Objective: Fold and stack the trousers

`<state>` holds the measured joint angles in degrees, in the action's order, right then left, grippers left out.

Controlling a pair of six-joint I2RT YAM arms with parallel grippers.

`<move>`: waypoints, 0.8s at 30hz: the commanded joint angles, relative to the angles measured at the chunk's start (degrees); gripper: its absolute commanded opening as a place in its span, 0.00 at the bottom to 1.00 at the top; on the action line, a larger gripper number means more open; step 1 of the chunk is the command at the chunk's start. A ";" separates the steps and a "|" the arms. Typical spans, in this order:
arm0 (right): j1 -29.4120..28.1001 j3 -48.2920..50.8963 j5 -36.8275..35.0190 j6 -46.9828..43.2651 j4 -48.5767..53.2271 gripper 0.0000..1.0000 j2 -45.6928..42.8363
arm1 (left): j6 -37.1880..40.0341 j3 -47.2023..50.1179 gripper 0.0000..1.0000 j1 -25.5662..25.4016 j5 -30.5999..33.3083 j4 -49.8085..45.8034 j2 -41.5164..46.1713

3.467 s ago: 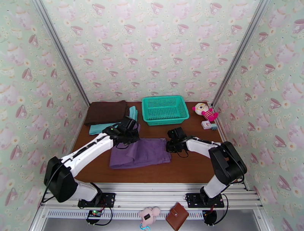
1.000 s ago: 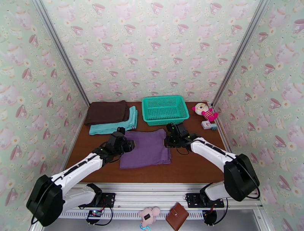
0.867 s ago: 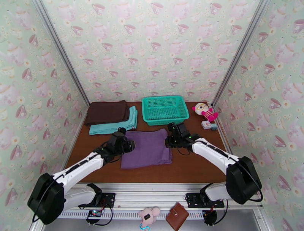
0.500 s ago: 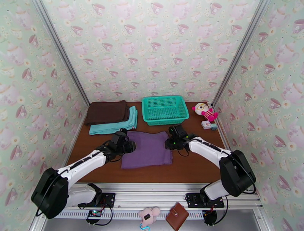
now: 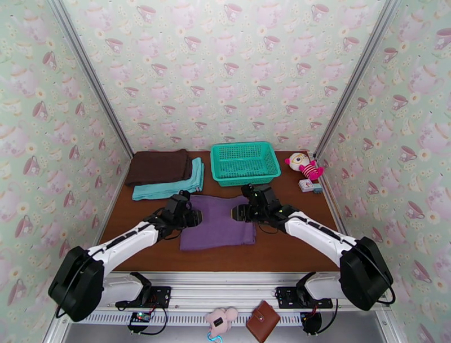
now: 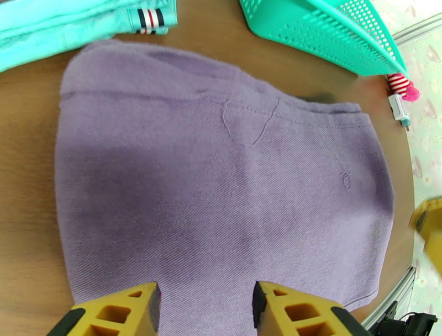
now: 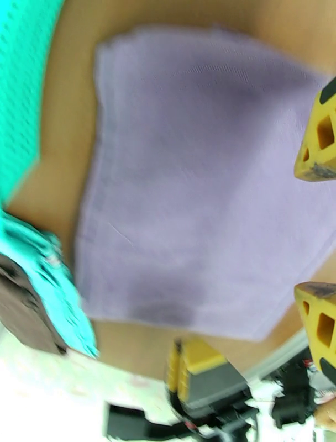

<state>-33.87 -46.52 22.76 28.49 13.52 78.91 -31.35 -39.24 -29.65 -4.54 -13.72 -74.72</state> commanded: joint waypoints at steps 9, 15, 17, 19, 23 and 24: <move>-0.69 9.77 -2.43 5.66 -0.44 0.53 4.98 | -3.32 1.27 0.49 0.37 0.24 -4.85 0.60; -0.64 9.53 -5.43 5.61 2.42 0.53 7.06 | 0.68 -0.20 0.49 0.51 7.08 -10.80 6.13; -0.61 8.85 -6.59 5.26 4.81 0.53 6.80 | 1.04 1.75 0.48 1.64 7.99 -8.51 9.41; -0.59 8.77 -7.85 5.18 6.35 0.53 5.90 | 0.99 3.85 0.48 3.02 6.75 -5.18 12.00; -0.50 9.34 -8.86 5.50 7.66 0.53 3.61 | 2.31 5.45 0.54 5.42 4.08 -2.45 13.67; -0.42 9.43 -9.34 5.52 8.33 0.53 3.13 | 2.67 5.41 0.55 5.85 4.14 -2.90 13.53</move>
<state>-34.54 -38.28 18.79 33.30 14.41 82.96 -30.65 -34.68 -24.86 0.23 -18.15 -61.30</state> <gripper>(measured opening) 0.533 0.543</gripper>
